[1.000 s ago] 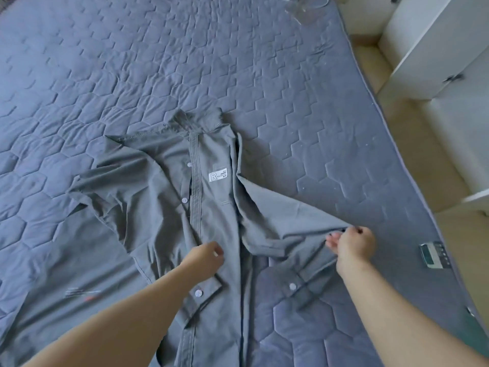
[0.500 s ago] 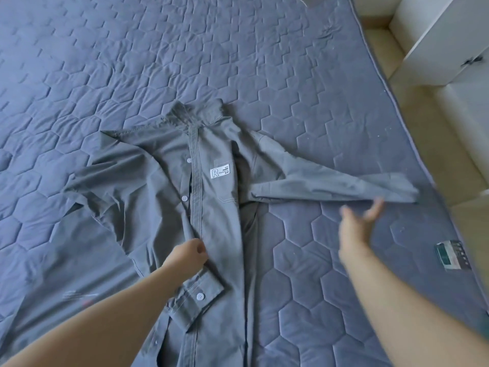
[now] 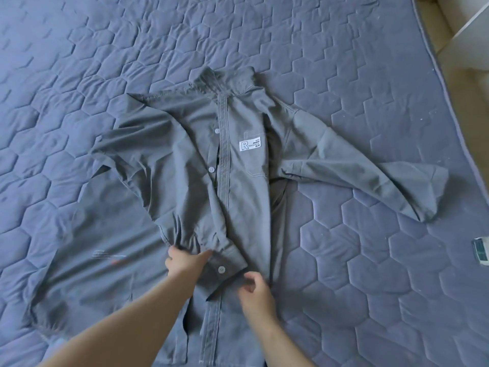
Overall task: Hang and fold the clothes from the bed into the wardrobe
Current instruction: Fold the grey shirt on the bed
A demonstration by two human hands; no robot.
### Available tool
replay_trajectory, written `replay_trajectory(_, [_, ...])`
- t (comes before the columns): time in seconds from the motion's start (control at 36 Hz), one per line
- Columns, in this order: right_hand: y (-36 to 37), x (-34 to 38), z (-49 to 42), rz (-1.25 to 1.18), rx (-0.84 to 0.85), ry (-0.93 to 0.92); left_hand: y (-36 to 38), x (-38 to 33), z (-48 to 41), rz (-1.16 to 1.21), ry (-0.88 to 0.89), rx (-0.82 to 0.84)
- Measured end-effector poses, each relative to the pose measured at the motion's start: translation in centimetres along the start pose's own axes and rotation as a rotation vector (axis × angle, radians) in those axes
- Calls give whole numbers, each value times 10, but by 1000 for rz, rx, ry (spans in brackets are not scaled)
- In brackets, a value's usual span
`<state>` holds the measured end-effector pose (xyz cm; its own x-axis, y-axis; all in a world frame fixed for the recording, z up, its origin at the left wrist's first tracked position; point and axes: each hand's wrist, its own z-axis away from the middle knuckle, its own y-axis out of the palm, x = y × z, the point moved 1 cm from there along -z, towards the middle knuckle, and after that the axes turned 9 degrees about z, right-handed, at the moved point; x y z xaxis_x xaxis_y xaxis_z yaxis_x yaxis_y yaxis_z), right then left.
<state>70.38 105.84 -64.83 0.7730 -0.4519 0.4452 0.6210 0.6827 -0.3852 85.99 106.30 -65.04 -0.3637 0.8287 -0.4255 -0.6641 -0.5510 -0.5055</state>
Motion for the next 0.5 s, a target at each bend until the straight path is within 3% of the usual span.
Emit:
replay_trajectory(0.08, [2,7,3,53,8,23,4,-1,1,-43,-39,-23])
replay_trajectory(0.14, [5,11,4,44,-4,65,2,4,4,-382,199,-23])
replay_trajectory(0.22, [12,18,6,-200,-11,124,4,18,8,-780,702,78])
replay_trajectory(0.31, [16,27,7,-337,10,105,5,30,7,-926,772,249])
replay_trajectory(0.42, [19,27,6,-409,-72,147,-2,34,1,-1201,855,181])
replay_trajectory(0.5, [24,22,6,-361,-117,161,-7,31,8,-1193,1147,127])
